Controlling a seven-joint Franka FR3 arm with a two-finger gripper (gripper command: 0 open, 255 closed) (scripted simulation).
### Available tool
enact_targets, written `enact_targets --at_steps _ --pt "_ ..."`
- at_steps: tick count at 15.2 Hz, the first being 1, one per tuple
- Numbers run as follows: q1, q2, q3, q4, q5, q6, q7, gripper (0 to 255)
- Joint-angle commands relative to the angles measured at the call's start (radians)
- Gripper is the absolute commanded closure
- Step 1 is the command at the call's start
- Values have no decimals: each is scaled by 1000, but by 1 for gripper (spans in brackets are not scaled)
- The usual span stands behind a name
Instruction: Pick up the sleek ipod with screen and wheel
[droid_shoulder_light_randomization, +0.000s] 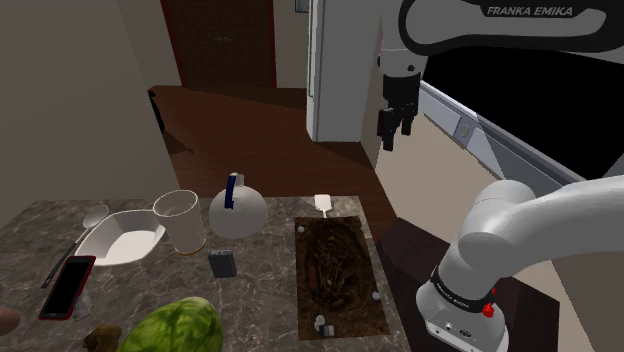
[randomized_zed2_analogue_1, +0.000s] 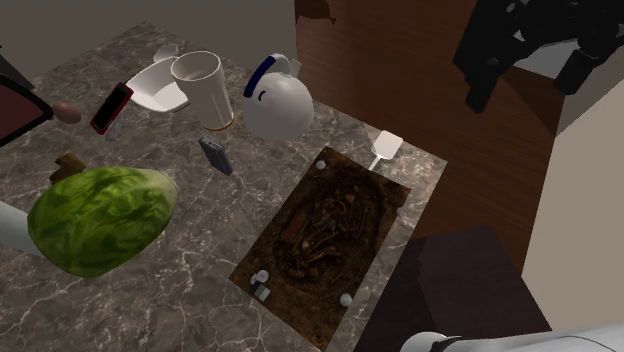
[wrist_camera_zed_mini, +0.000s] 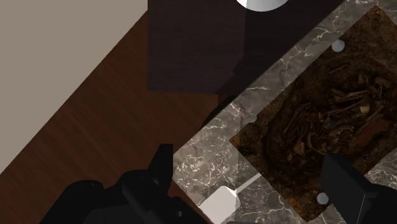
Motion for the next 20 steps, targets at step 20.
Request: enact_targets --at_steps 20 --pt "89 380 330 -56 240 505 441 0"
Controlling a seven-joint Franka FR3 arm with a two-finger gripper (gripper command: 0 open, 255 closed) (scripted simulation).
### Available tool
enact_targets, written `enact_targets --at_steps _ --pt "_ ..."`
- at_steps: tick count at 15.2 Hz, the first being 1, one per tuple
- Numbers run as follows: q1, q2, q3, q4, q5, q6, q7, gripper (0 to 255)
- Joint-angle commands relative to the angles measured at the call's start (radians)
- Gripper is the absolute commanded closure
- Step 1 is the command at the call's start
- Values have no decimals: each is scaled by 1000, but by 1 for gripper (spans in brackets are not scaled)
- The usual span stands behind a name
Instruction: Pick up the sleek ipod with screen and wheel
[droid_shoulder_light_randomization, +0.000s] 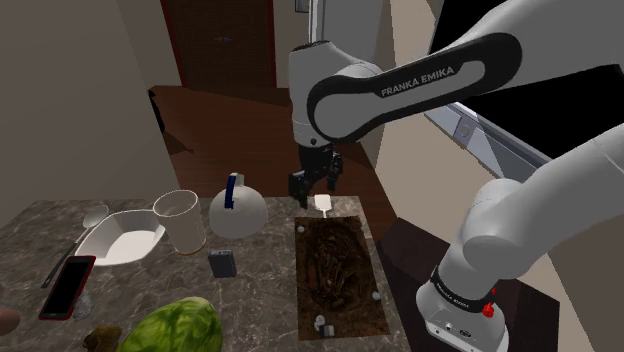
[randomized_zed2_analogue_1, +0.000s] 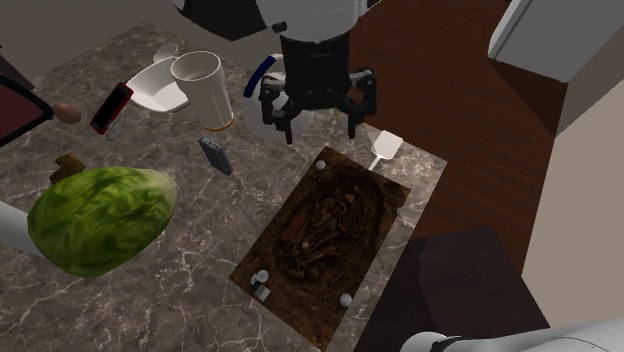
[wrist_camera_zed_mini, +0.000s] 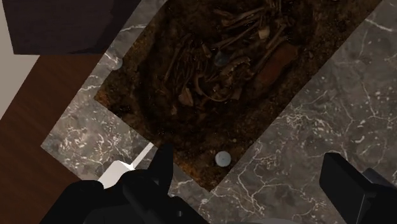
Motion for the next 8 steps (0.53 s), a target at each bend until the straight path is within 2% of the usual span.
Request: enact_targets --at_steps 1,8 --pt "3 51 30 14 7 48 43 0" --pt "2 305 137 130 -41 213 227 0"
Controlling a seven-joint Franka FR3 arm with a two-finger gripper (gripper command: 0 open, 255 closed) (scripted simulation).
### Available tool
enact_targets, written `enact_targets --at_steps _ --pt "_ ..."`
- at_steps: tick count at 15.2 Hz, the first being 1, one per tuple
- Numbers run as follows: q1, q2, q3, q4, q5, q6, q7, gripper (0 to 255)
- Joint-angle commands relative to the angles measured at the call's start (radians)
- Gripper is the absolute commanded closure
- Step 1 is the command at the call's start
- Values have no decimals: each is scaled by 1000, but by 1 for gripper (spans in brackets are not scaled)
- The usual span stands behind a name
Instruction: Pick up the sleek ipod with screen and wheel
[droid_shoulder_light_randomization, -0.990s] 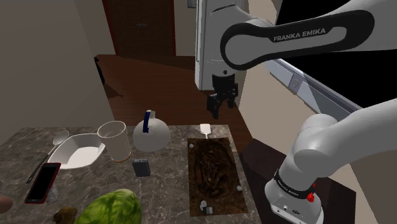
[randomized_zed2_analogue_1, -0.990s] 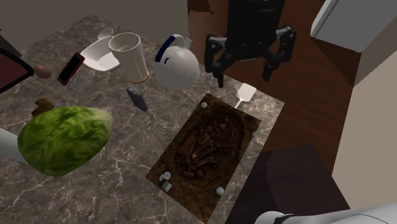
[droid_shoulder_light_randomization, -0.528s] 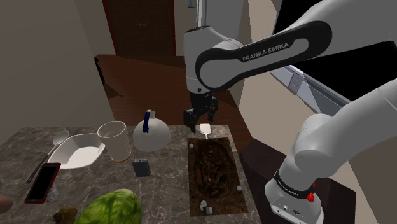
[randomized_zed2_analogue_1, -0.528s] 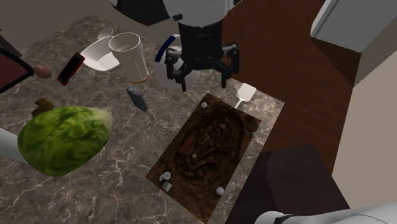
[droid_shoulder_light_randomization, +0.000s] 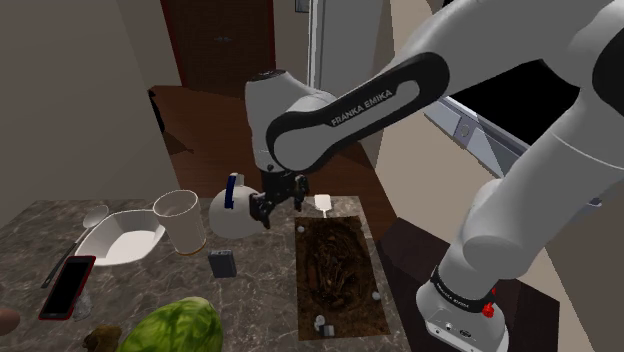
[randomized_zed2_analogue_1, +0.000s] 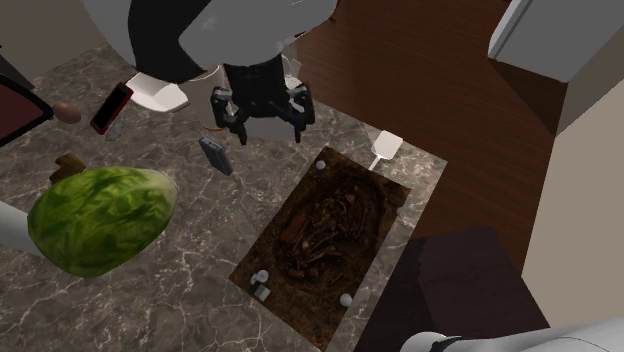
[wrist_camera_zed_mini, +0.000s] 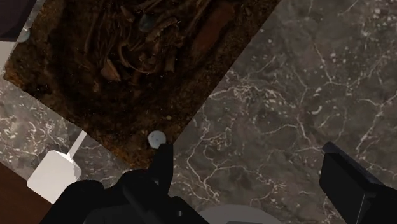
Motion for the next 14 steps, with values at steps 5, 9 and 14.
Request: enact_targets --at_steps 5,9,14 --pt "12 238 63 135 -112 112 185 0" --pt "51 403 66 258 -215 147 309 0" --pt "118 569 39 412 -308 158 416 0"
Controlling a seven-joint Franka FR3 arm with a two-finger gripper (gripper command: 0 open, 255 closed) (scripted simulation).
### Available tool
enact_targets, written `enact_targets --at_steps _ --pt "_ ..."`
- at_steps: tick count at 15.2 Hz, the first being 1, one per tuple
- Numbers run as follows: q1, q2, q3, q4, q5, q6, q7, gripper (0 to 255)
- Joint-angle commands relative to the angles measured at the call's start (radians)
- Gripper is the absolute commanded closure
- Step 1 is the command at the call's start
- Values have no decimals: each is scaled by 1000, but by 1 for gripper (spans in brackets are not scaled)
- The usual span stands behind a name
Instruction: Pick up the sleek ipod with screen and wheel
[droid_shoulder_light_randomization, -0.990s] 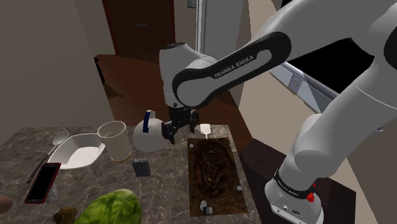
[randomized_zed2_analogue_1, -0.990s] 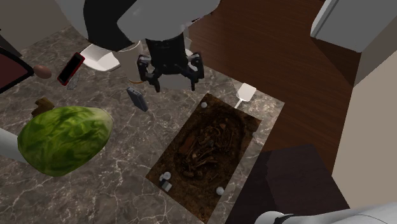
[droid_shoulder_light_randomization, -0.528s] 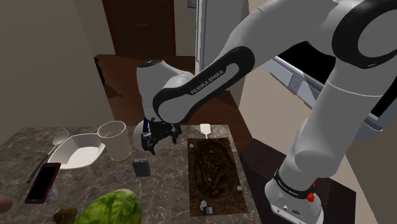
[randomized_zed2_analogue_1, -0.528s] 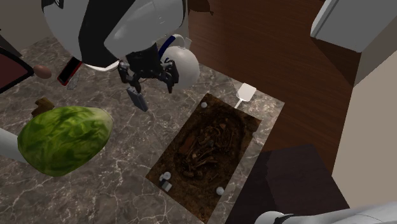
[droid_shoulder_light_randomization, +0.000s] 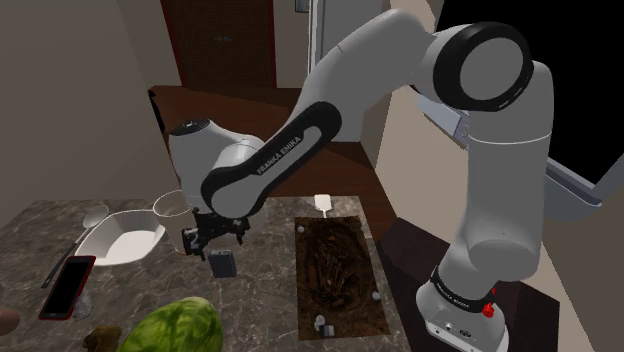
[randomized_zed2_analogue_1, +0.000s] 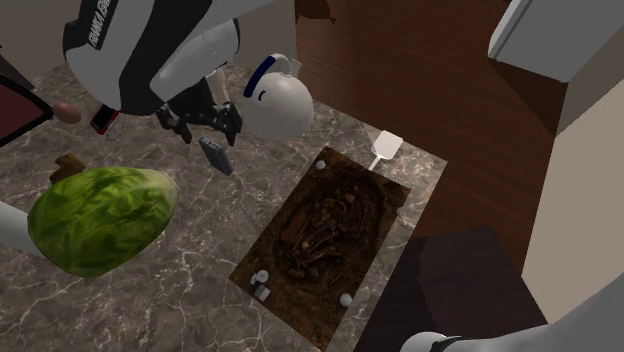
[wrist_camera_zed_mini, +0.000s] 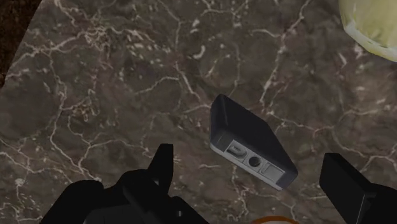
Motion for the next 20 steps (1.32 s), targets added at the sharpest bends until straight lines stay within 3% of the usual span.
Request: enact_targets --at_steps 1,9,10,20 --pt "12 36 -9 27 -20 8 17 0" --pt "28 94 -30 12 -57 76 42 0" --pt "28 93 -30 10 -57 77 41 255" --pt "26 85 -27 14 -51 66 38 255"
